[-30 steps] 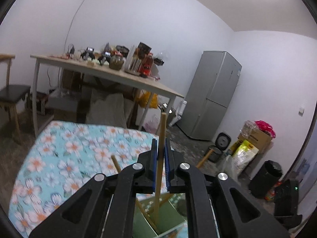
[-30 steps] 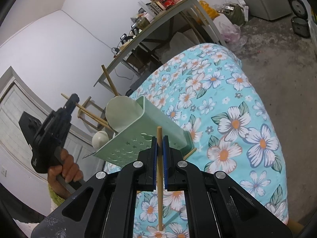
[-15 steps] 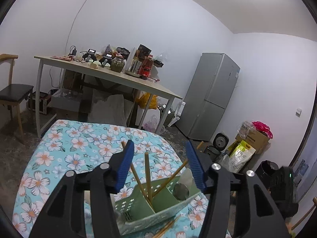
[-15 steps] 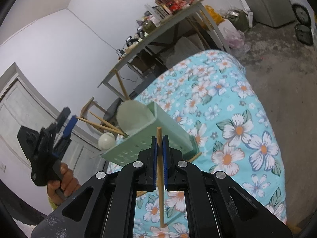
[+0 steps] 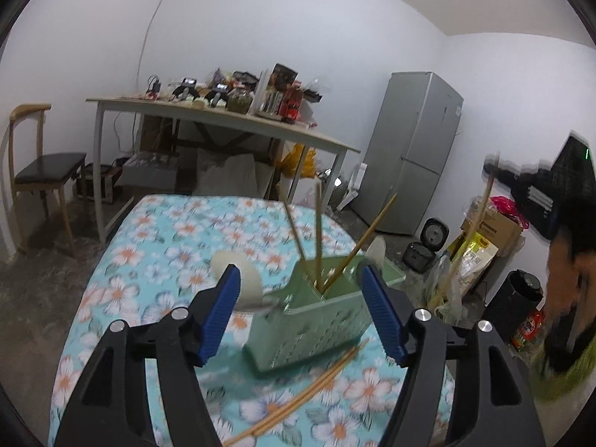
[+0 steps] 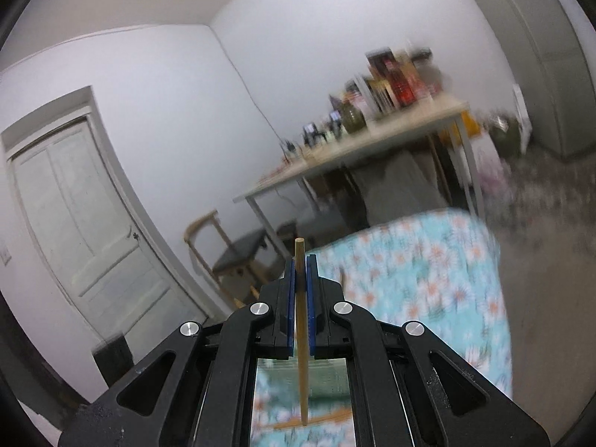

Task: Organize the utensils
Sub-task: 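Lower the right tool's chopstick into the holder and open the right tool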

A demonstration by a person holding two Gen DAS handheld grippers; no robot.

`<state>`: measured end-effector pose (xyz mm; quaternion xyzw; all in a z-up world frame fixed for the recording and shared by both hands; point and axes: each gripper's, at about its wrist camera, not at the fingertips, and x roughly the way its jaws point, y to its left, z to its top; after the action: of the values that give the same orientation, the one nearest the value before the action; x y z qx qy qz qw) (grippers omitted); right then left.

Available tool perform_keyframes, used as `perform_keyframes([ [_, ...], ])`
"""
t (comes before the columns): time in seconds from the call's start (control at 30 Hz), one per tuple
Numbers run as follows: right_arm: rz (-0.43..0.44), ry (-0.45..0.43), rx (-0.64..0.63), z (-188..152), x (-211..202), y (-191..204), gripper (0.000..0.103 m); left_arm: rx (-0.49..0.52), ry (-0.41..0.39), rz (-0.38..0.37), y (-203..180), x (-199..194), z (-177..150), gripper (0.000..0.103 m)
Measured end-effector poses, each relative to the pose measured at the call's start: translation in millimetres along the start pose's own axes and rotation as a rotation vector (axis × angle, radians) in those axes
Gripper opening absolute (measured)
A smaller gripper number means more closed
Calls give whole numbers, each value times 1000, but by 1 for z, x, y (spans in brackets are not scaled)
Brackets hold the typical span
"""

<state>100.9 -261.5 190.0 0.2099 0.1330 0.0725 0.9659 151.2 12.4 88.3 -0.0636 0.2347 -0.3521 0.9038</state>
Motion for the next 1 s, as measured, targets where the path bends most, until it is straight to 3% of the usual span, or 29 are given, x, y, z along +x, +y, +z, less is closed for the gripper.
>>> perform_keyframes([
  [0.17, 11, -96, -74, 38, 7, 18, 4, -36, 9, 20, 11, -8, -11, 66],
  [0.33, -3, -109, -106, 47, 40, 20, 4, -44, 6, 35, 16, -11, -13, 66],
  [0.67, -68, -36, -162, 8, 104, 8, 4, -40, 7, 50, 17, -14, -14, 66],
  [0.87, -72, 15, -222, -23, 117, 12, 5, -47, 11, 53, 18, -12, -14, 66],
  [0.9, -73, 16, -224, -25, 116, 12, 9, -46, 13, 52, 18, -11, -15, 66],
  [1.0, -67, 13, -206, -24, 108, 8, 39, -43, 20, 49, 16, -9, -16, 66],
])
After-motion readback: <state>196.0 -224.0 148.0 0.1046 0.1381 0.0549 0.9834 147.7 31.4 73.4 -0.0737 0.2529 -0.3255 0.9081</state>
